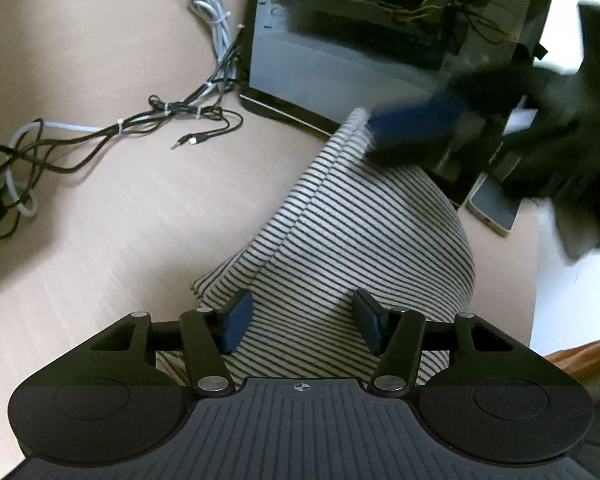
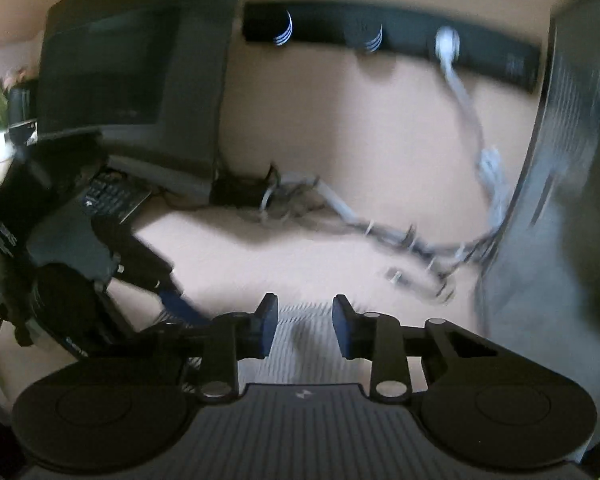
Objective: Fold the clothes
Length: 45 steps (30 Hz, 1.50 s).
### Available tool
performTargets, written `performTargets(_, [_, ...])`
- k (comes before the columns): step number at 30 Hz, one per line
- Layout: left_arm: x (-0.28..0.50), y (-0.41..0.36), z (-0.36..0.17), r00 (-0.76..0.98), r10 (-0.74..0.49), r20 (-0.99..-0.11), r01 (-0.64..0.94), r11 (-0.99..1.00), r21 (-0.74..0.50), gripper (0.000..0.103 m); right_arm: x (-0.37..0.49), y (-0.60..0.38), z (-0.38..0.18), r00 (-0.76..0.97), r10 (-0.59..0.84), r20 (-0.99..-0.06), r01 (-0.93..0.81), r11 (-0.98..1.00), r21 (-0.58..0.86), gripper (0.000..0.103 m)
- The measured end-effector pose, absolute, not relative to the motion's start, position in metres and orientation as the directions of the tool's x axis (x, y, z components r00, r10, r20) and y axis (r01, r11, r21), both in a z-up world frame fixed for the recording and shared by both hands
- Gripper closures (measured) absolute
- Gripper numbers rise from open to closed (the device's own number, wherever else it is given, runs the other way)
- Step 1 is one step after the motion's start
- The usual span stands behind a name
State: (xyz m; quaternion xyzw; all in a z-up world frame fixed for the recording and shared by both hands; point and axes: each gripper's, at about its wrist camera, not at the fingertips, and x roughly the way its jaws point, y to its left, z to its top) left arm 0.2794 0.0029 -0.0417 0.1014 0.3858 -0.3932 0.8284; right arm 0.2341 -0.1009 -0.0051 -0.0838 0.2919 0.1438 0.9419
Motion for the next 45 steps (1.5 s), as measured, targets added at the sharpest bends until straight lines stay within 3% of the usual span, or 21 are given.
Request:
performTargets(3, [0.283, 0.004, -0.045, 0.391, -0.583, -0.712, 0.730, 0.668, -0.147, 0.042, 0.258, -0.111, -0.050, 0.756, 0.131, -0.642, -0.223, 0.973, -0.064, 0.074])
performTargets(5, [0.283, 0.005, -0.044, 0.393, -0.581, -0.713, 0.724, 0.674, -0.150, 0.042, 0.263, -0.128, -0.058, 0.761, 0.171, -0.626, -0.171, 0.983, 0.060, 0.073])
performTargets(10, [0.277, 0.004, -0.026, 0.457, -0.547, -0.701, 0.726, 0.685, -0.061, 0.040, 0.264, -0.126, -0.058, 0.772, 0.155, -0.616, -0.139, 0.987, 0.074, 0.072])
performTargets(14, [0.283, 0.004, -0.014, 0.478, -0.564, -0.673, 0.748, 0.663, -0.025, 0.024, 0.250, -0.131, -0.048, 0.778, 0.143, -0.611, -0.076, 0.988, 0.135, 0.071])
performTargets(17, [0.298, 0.001, -0.028, 0.447, -0.558, -0.699, 0.747, 0.663, -0.051, 0.025, 0.231, -0.131, -0.032, 0.787, 0.114, -0.607, -0.020, 0.987, 0.160, 0.059])
performTargets(19, [0.309, -0.001, -0.039, 0.420, -0.555, -0.718, 0.744, 0.664, -0.078, 0.022, 0.214, -0.134, -0.021, 0.775, 0.089, -0.626, 0.040, 0.981, 0.188, 0.025])
performTargets(26, [0.335, 0.010, -0.060, 0.326, -0.635, -0.700, 0.692, 0.665, -0.281, 0.015, 0.160, -0.156, -0.040, 0.665, 0.226, -0.712, 0.245, 0.835, 0.494, 0.023])
performTargets(30, [0.330, 0.018, -0.064, 0.320, -0.656, -0.684, 0.682, 0.660, -0.315, 0.015, 0.162, -0.157, -0.071, 0.629, 0.378, -0.679, 0.339, 0.652, 0.678, 0.022])
performTargets(37, [0.316, 0.040, -0.068, 0.340, -0.638, -0.691, 0.627, 0.701, -0.339, 0.018, 0.201, -0.150, -0.068, 0.636, 0.314, -0.705, 0.278, 0.759, 0.589, 0.034])
performTargets(40, [0.303, 0.043, -0.066, 0.355, -0.624, -0.696, 0.598, 0.724, -0.344, 0.024, 0.230, -0.150, -0.060, 0.655, 0.241, -0.716, 0.201, 0.858, 0.472, 0.034])
performTargets(45, [0.273, 0.021, -0.060, 0.371, -0.601, -0.708, 0.611, 0.732, -0.302, 0.023, 0.284, -0.144, -0.055, 0.671, 0.174, -0.721, 0.070, 0.953, 0.295, 0.032])
